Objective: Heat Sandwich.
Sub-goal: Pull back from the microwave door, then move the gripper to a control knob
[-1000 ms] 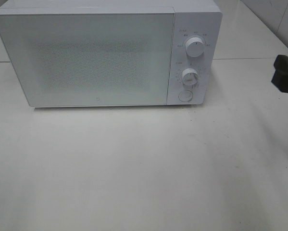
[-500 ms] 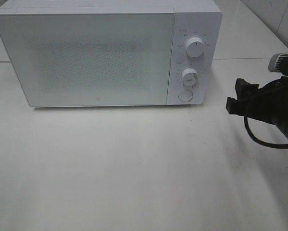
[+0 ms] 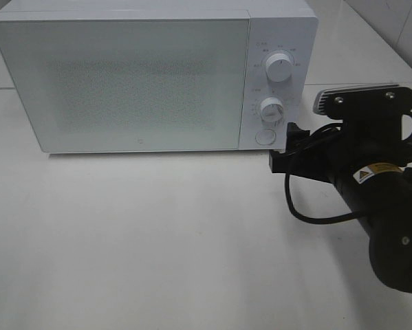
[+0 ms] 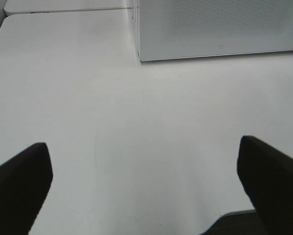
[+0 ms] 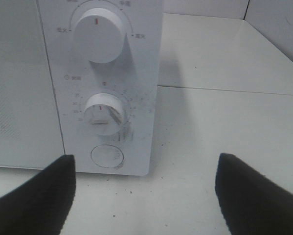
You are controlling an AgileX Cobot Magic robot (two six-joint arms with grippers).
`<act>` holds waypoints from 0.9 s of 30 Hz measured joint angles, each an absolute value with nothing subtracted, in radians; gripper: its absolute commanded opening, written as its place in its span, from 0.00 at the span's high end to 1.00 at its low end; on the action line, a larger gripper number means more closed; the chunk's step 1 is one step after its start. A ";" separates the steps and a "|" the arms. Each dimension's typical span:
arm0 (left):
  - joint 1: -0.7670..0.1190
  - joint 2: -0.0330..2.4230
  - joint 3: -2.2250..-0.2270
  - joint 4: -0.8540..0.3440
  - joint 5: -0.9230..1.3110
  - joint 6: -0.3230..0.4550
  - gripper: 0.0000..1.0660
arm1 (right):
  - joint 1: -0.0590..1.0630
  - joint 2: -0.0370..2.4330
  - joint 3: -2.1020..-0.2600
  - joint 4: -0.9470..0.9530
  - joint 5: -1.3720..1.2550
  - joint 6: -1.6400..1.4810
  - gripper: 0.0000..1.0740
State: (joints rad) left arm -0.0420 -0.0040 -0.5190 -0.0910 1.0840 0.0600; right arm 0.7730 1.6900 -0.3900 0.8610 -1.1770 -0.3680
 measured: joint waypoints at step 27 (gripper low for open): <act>-0.042 -0.004 -0.519 -0.090 1.084 0.060 0.08 | 0.837 1.748 -0.459 0.890 -1.202 -0.386 0.29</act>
State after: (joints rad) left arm -0.0420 -0.0040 -0.5190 -0.0900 1.0840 0.0600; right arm 0.8370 1.7480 -0.4590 0.8900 -1.2020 -0.3860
